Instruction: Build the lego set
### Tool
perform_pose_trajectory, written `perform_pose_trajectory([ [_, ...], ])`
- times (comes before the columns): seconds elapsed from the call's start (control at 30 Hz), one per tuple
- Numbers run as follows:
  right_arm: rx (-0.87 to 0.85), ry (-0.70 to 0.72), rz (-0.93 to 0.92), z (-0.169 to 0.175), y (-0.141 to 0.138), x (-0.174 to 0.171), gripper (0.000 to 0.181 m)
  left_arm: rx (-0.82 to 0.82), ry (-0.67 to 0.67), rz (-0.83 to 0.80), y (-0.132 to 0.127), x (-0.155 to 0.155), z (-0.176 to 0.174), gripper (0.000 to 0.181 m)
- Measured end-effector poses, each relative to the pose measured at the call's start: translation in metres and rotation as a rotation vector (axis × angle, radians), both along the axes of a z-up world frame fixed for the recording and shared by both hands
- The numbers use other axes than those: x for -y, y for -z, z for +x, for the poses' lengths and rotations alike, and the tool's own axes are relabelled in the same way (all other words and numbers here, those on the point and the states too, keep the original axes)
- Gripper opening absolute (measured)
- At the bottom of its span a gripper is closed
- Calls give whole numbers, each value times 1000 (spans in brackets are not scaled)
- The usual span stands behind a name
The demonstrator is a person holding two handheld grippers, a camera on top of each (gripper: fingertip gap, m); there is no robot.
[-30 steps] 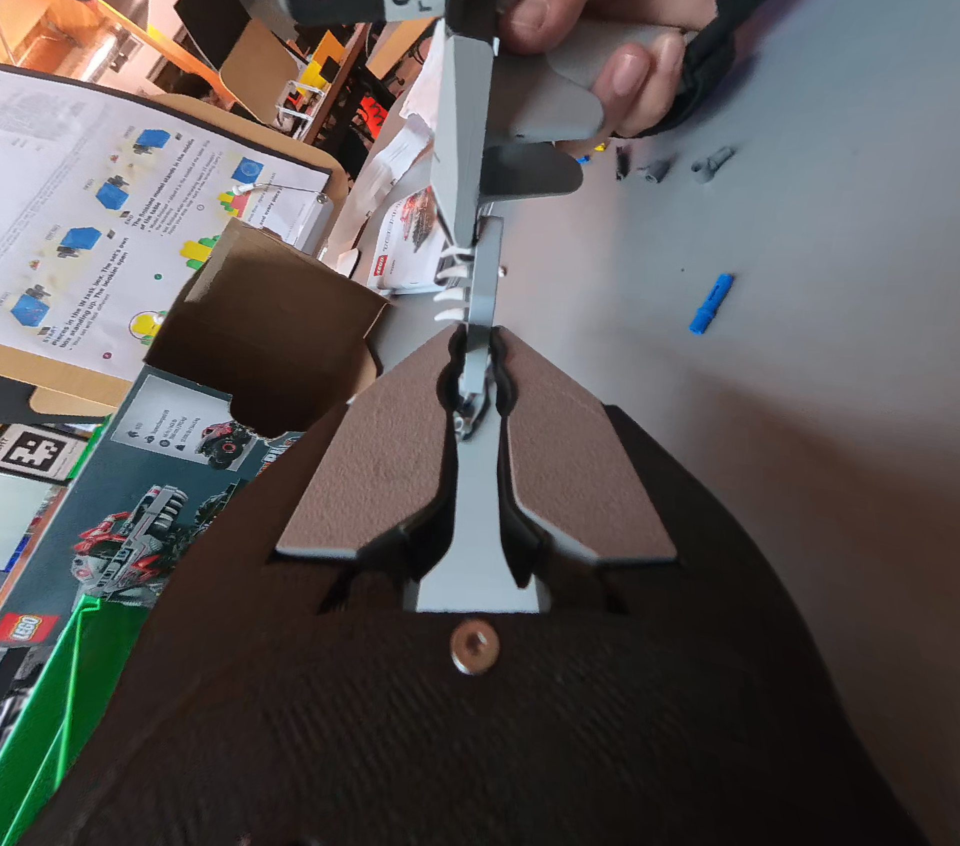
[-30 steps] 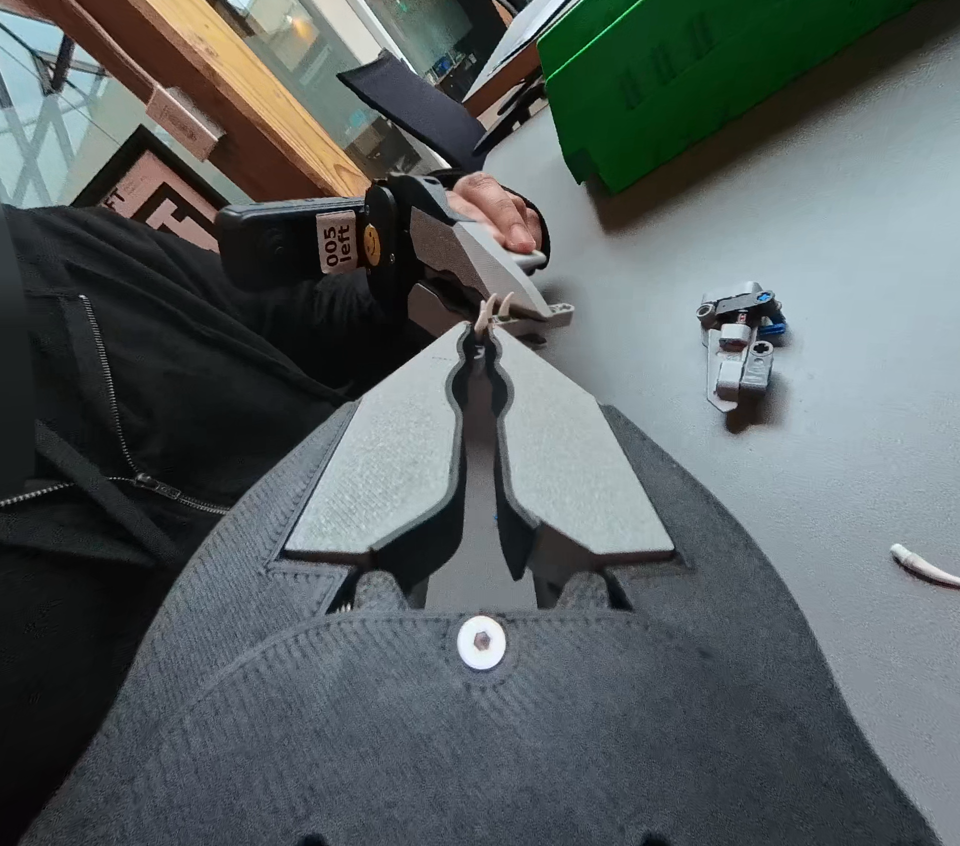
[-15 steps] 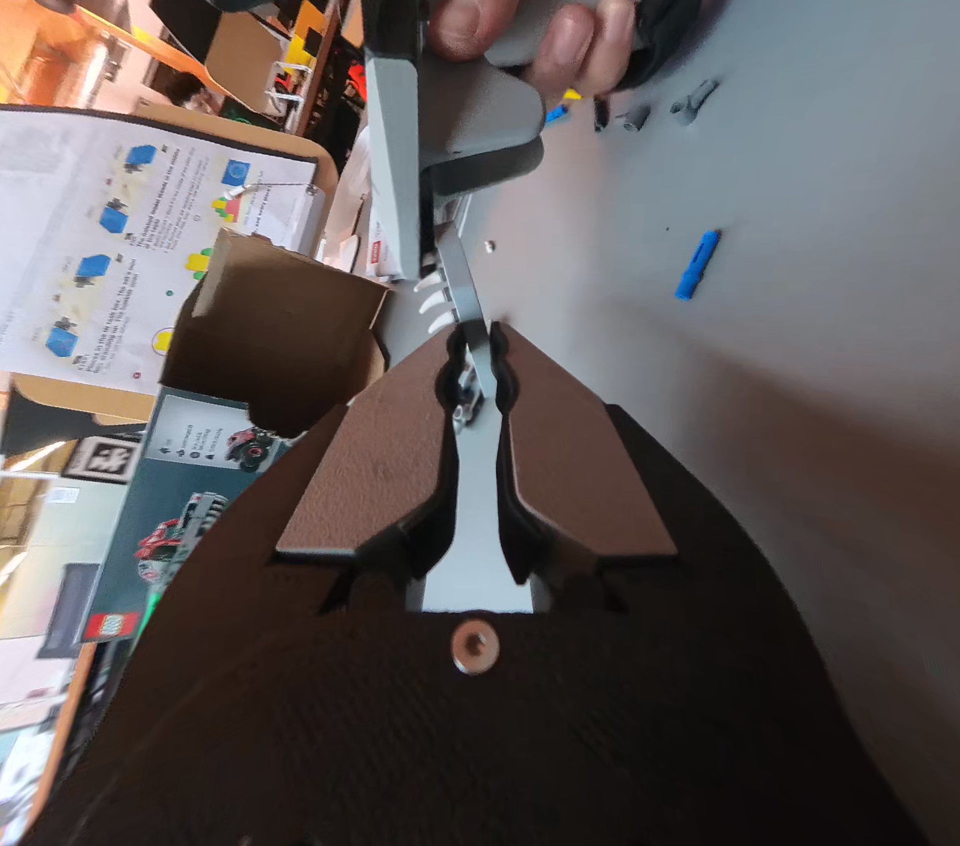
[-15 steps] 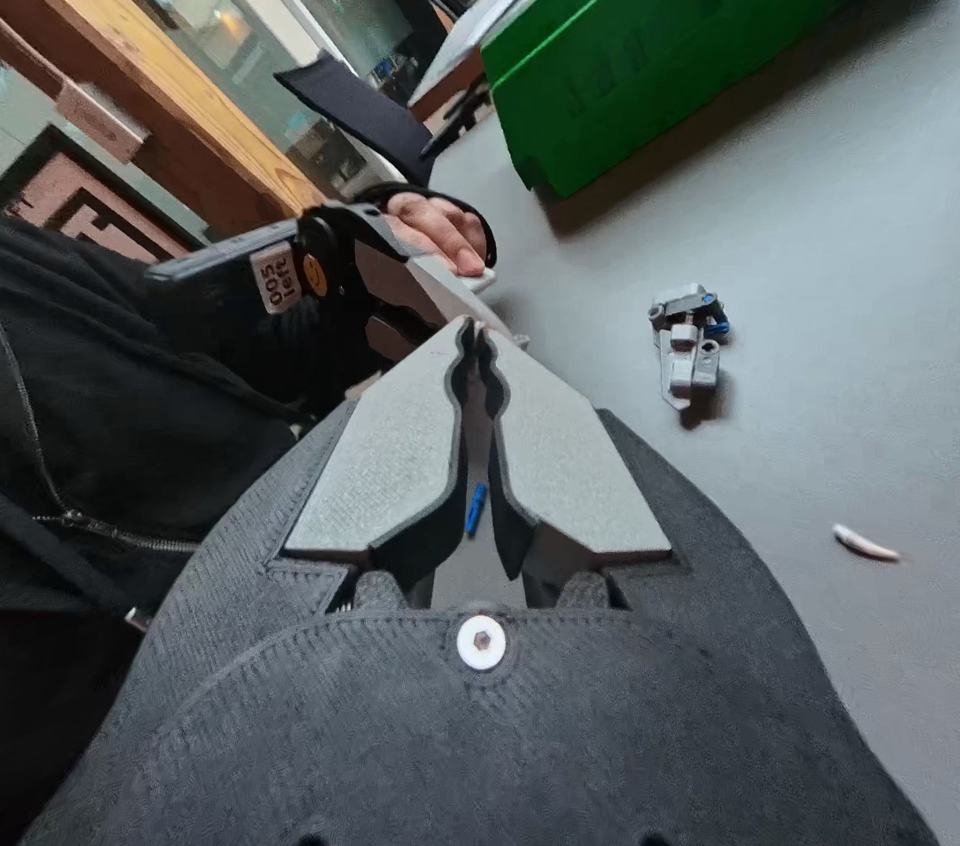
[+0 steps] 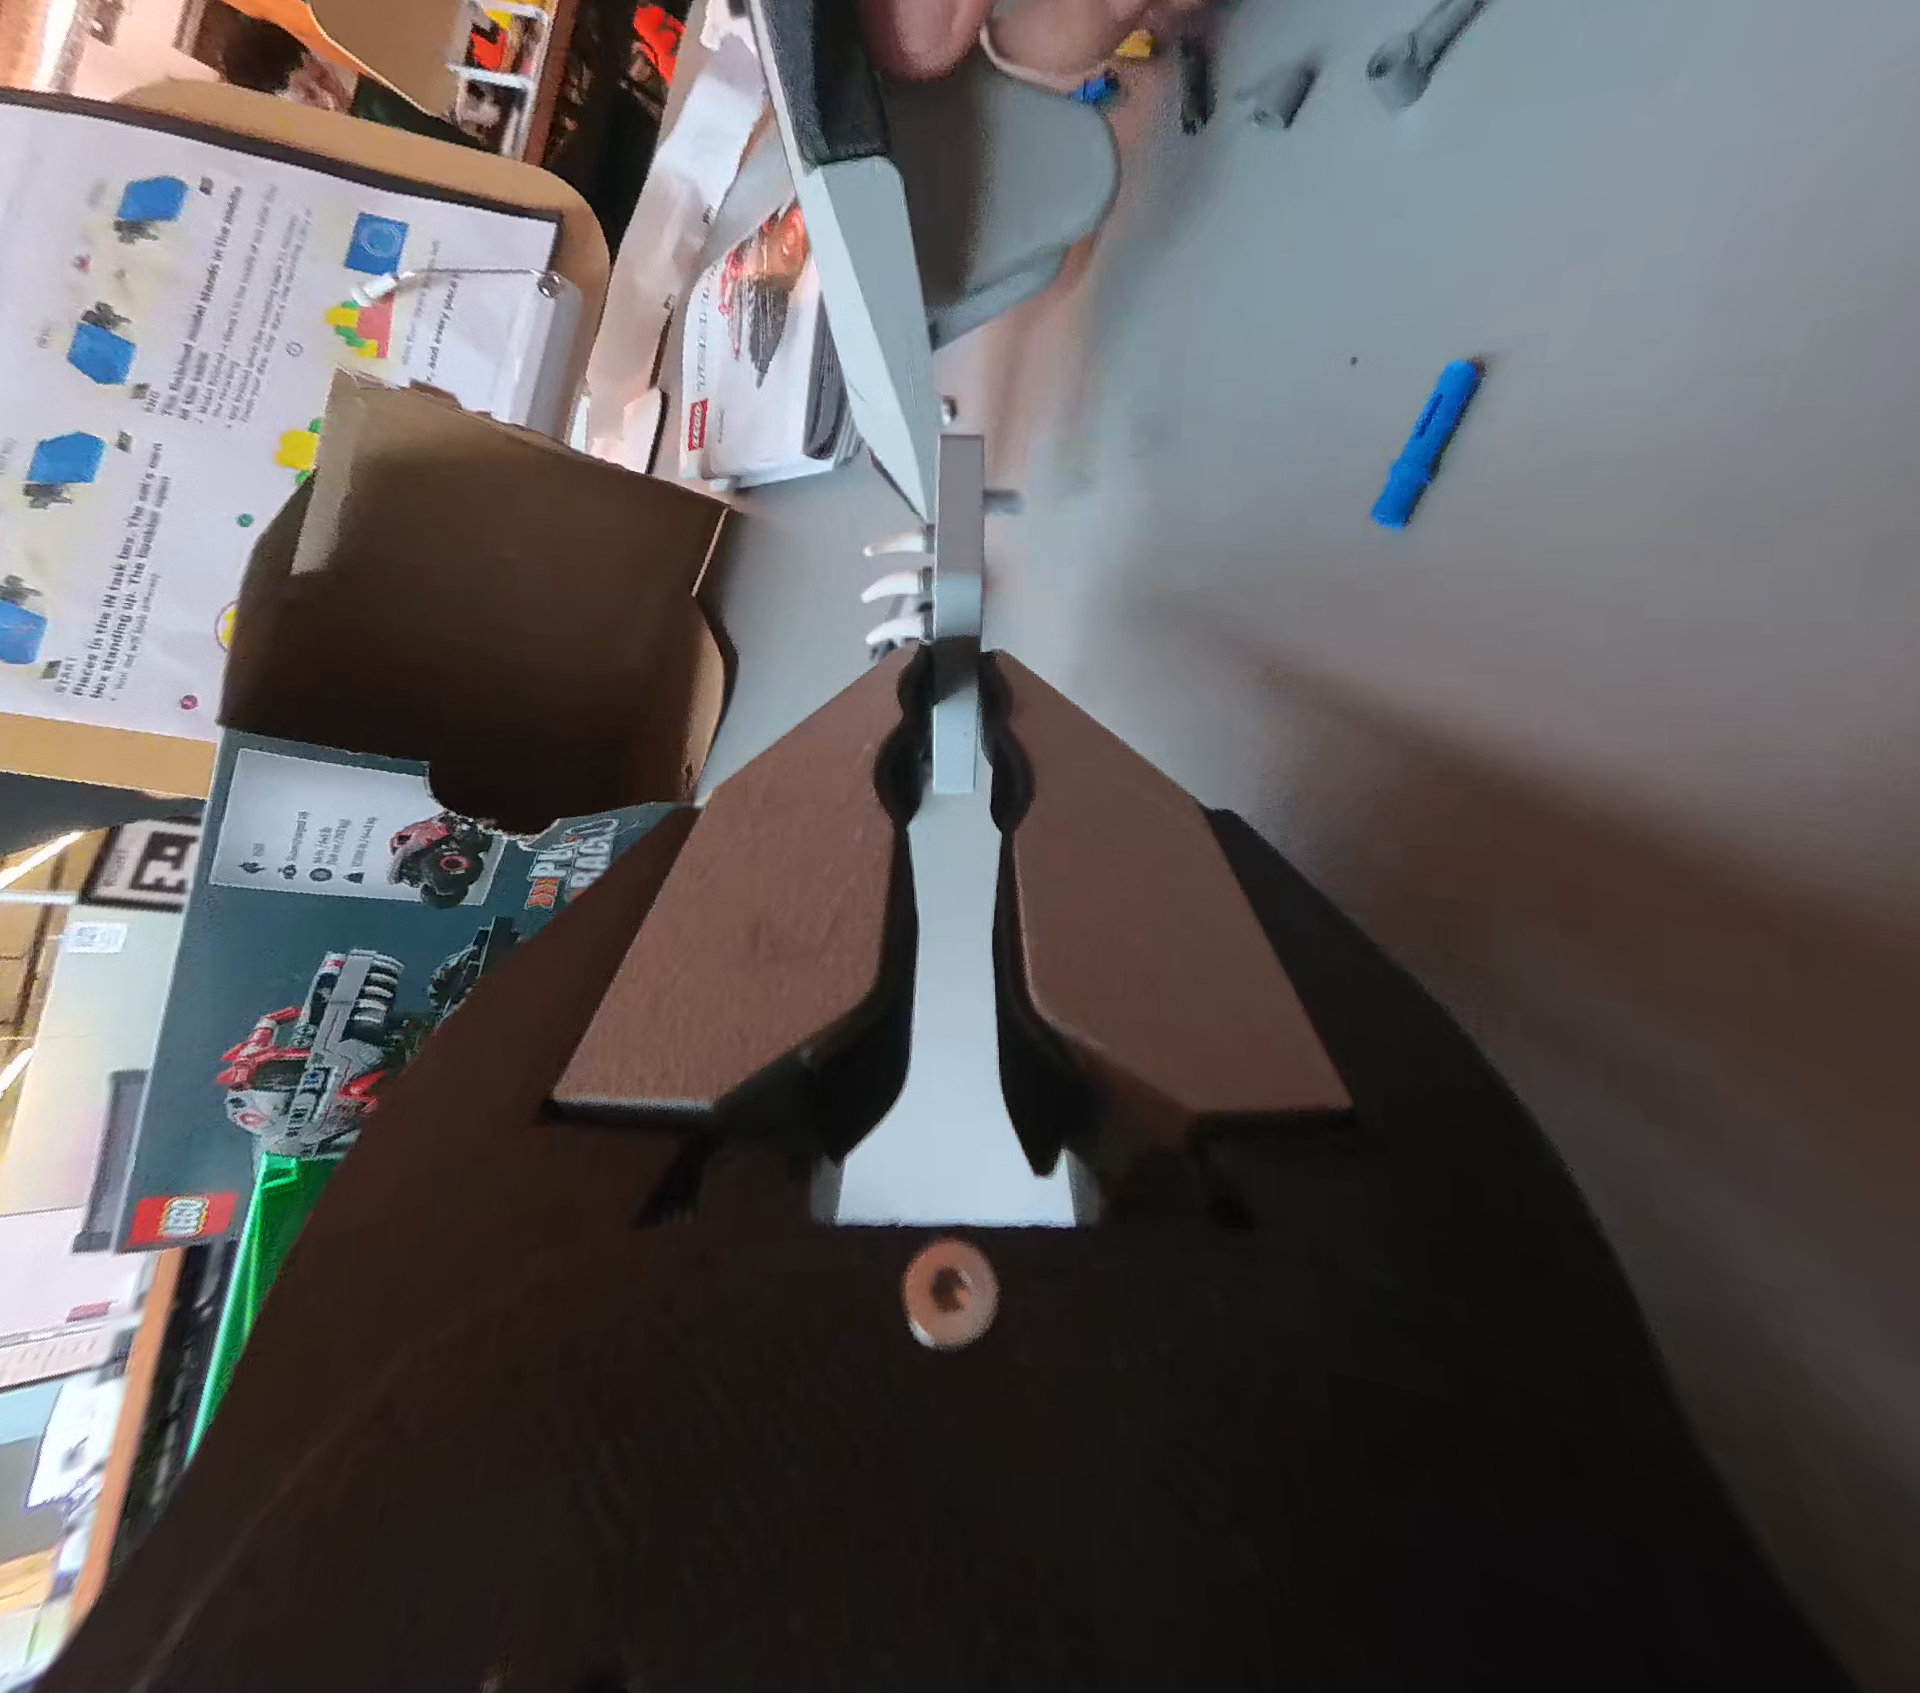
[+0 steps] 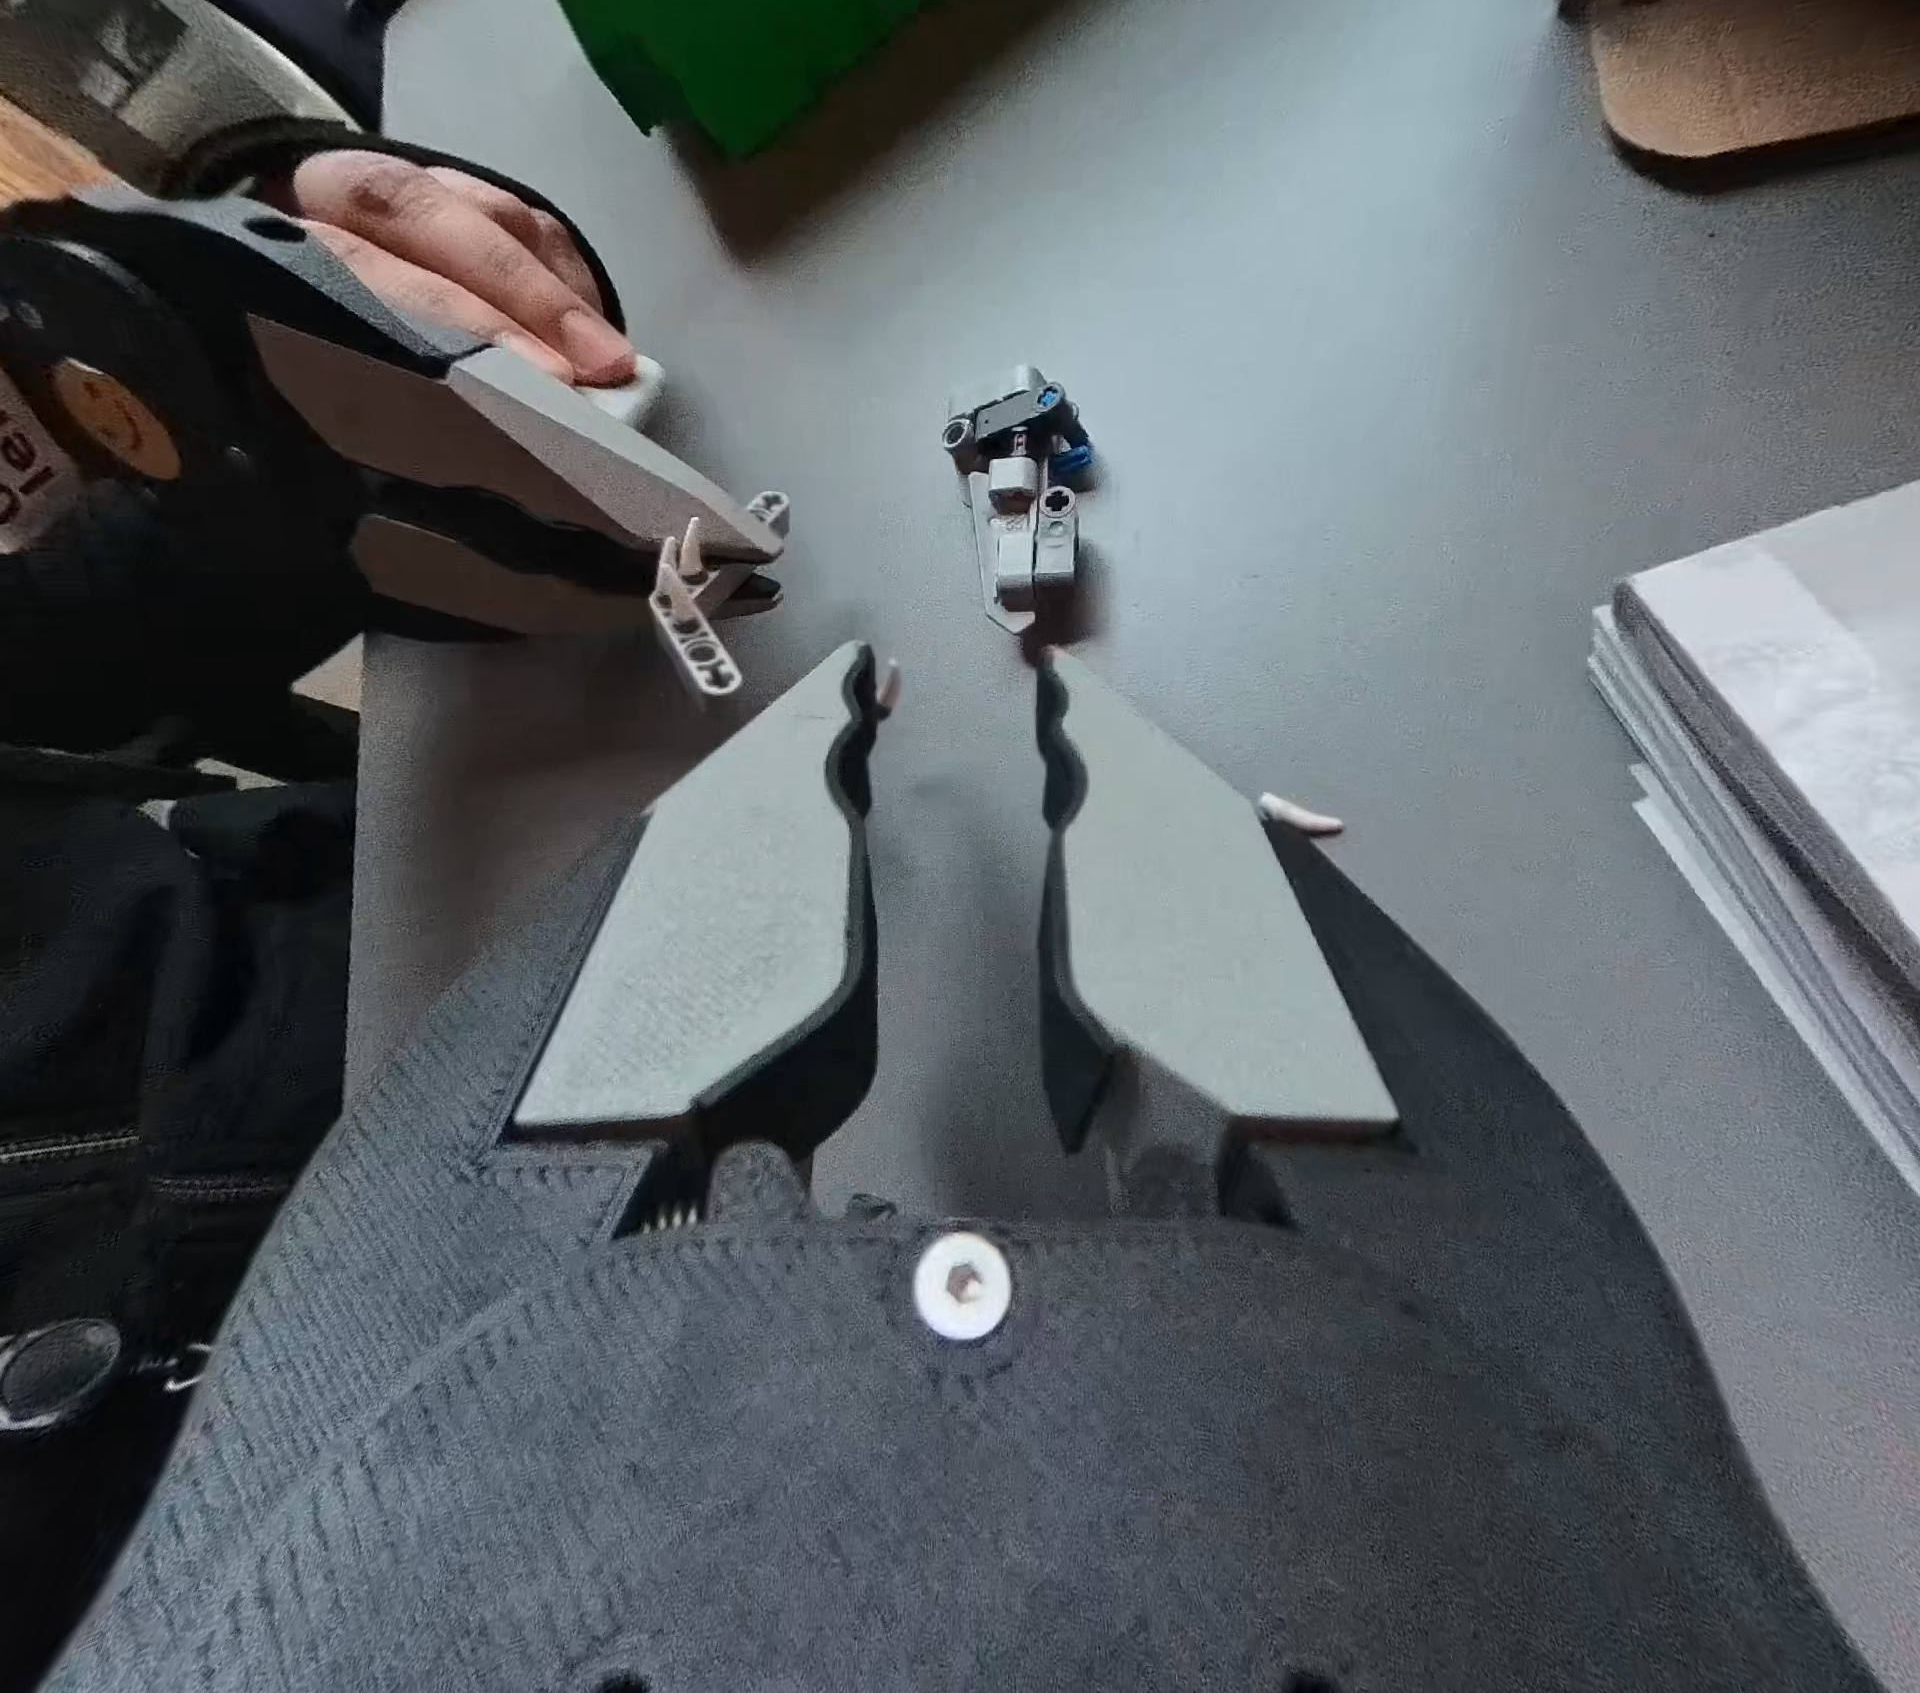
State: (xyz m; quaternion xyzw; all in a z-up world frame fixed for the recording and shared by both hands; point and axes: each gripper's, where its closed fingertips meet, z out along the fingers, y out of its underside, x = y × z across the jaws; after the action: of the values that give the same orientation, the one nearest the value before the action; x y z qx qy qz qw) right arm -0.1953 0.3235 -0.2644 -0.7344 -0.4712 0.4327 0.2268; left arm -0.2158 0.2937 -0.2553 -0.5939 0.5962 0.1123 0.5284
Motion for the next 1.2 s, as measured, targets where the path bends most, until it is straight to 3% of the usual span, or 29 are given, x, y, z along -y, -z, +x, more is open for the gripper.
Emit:
perform_pose_trajectory([
  [0.1, -70, 4, 80, -2, -17, 1, 22, -17, -2, -12, 4, 0, 0, 6],
  [0.2, 104, 32, 54, 8, 12, -6, 21, -3, -13, -42, 7, -1, -2, 6],
  [0.33, -115, -5, 74, -3, -28, 1, 22, -40, -6, -2, 7, -2, -2, 6],
  [0.43, -274, -138, -124, -8, -49, 28, 21, -87, -7, 34, 8, -2, -2, 6],
  [0.6, -133, -237, -103, -17, -21, 48, 17, -77, 11, 71, 1, 0, 2, 6],
  [0.7, -120, -264, -86, -22, -18, 54, 10, -71, 27, 76, -1, 3, 4, 6],
  [0.87, -242, -223, -192, -23, -35, 48, 10, -38, 10, 80, -5, 1, 1, 6],
  [1.0, -261, -211, -158, -25, -37, 47, 1, -23, 3, 65, -6, 1, 1, 6],
  [1.2, -303, -306, -154, -17, -45, 55, 3, 59, 45, 42, -13, 7, 7, 6],
])
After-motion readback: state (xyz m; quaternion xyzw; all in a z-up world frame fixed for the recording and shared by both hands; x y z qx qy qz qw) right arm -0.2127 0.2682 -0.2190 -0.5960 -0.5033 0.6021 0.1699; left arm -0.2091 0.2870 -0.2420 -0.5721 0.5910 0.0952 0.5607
